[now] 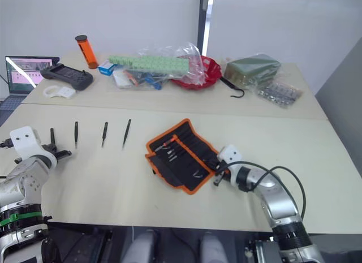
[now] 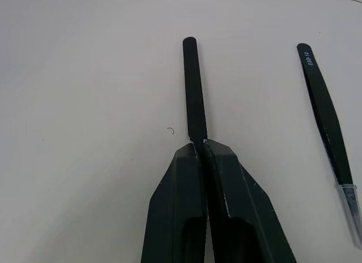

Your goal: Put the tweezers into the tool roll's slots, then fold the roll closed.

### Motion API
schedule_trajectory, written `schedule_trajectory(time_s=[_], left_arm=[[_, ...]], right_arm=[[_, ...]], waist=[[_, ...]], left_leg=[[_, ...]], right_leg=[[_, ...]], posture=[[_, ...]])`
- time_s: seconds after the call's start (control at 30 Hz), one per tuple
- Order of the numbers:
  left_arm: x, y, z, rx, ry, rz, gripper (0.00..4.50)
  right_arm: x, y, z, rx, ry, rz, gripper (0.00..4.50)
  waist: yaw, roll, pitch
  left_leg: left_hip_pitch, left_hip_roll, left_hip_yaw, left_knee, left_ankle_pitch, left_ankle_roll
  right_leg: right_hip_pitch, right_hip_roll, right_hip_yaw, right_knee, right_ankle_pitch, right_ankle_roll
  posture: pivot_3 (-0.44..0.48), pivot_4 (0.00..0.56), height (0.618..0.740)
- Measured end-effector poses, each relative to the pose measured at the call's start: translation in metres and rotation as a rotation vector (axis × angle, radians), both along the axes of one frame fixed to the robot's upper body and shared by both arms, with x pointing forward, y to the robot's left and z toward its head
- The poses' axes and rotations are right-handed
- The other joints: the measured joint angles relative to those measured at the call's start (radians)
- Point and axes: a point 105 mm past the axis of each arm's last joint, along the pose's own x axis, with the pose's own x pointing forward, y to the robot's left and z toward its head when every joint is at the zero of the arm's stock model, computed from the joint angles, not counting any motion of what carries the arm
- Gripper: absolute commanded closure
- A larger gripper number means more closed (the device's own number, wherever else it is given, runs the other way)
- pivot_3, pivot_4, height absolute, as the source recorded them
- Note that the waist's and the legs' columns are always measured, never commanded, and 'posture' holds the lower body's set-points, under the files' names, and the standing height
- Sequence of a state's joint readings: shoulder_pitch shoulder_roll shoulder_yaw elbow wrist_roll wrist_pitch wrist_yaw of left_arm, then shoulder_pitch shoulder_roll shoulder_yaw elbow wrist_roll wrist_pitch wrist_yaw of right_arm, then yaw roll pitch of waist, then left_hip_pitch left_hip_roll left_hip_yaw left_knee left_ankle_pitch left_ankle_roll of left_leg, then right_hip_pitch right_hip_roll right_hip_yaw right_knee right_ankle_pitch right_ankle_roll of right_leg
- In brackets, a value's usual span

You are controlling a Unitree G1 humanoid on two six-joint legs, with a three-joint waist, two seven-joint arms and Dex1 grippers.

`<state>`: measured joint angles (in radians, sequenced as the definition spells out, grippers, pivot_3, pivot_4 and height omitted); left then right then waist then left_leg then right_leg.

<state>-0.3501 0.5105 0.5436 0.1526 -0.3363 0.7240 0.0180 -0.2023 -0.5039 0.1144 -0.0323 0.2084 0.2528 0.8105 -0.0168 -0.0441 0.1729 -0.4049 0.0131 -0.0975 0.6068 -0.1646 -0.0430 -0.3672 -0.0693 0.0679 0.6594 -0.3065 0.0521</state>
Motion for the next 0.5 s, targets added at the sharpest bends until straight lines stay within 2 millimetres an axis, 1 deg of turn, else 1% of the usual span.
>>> schedule_trajectory(time_s=[0.13, 0.23, 0.27, 0.3, 0.4, 0.43, 0.47, 0.5], left_arm=[[-0.006, 0.004, 0.001, -0.001, -0.012, 0.007, 4.48], [-0.010, 0.005, 0.012, 0.032, -0.050, -0.019, 4.48], [-0.008, 0.002, 0.023, 0.050, -0.093, -0.049, 4.48], [-0.006, -0.004, 0.041, 0.083, -0.150, -0.105, 4.48], [-0.001, -0.021, 0.083, 0.167, -0.267, -0.238, 4.48], [0.002, -0.034, 0.096, 0.187, -0.301, -0.309, 4.48], [0.005, -0.051, 0.107, 0.196, -0.333, -0.401, 4.48], [0.007, -0.067, 0.113, 0.193, -0.352, -0.475, 4.48]], right_arm=[[0.000, 0.001, 0.000, -0.001, -0.002, 0.004, 4.50], [0.000, 0.001, 0.000, -0.001, -0.002, 0.001, 4.50], [0.000, -0.001, 0.000, -0.002, -0.002, -0.003, 4.50], [0.000, -0.001, 0.000, -0.004, -0.002, -0.005, 4.50], [-0.001, -0.003, 0.000, -0.003, -0.001, -0.009, 4.50], [-0.001, -0.003, 0.000, -0.003, -0.001, -0.010, 4.50], [-0.001, -0.003, 0.000, -0.003, -0.002, -0.011, 4.50], [-0.001, -0.003, 0.000, -0.003, -0.002, -0.010, 4.50]], waist=[[-0.001, 0.000, 0.000], [-0.001, 0.000, 0.000], [-0.001, -0.001, 0.000], [0.002, -0.001, 0.001], [0.004, -0.001, 0.001], [0.004, -0.001, 0.001], [0.005, -0.001, 0.001], [0.004, 0.000, 0.001]], left_leg=[[-0.001, 0.000, 0.000, 0.000, 0.000, 0.000], [-0.001, 0.001, 0.000, 0.000, 0.000, 0.000], [-0.001, 0.000, 0.000, 0.000, 0.000, 0.000], [-0.001, 0.000, 0.000, 0.000, 0.000, 0.000], [-0.001, 0.000, 0.000, 0.000, 0.000, 0.000], [-0.001, 0.000, 0.000, 0.000, 0.000, 0.000], [-0.001, 0.000, 0.000, 0.000, 0.000, 0.000], [-0.001, 0.000, 0.000, 0.000, 0.000, 0.000]], right_leg=[[0.000, 0.000, 0.000, 0.000, 0.000, 0.000], [-0.001, 0.000, 0.000, 0.000, 0.000, 0.000], [-0.001, 0.000, 0.000, 0.000, 0.000, 0.000], [-0.001, 0.000, 0.000, 0.000, 0.000, 0.000], [0.000, 0.000, 0.000, -0.001, 0.000, 0.000], [0.000, 0.000, 0.000, -0.001, 0.000, 0.000], [0.000, 0.000, 0.000, -0.001, 0.000, 0.000], [0.000, 0.000, 0.000, -0.001, 0.000, 0.000]], posture=[[0.000, 0.150, 0.740], [0.000, 0.150, 0.740], [0.000, 0.150, 0.740], [0.000, 0.150, 0.740], [0.000, 0.150, 0.740], [0.000, 0.150, 0.740], [0.000, 0.150, 0.740], [0.000, 0.150, 0.740]])
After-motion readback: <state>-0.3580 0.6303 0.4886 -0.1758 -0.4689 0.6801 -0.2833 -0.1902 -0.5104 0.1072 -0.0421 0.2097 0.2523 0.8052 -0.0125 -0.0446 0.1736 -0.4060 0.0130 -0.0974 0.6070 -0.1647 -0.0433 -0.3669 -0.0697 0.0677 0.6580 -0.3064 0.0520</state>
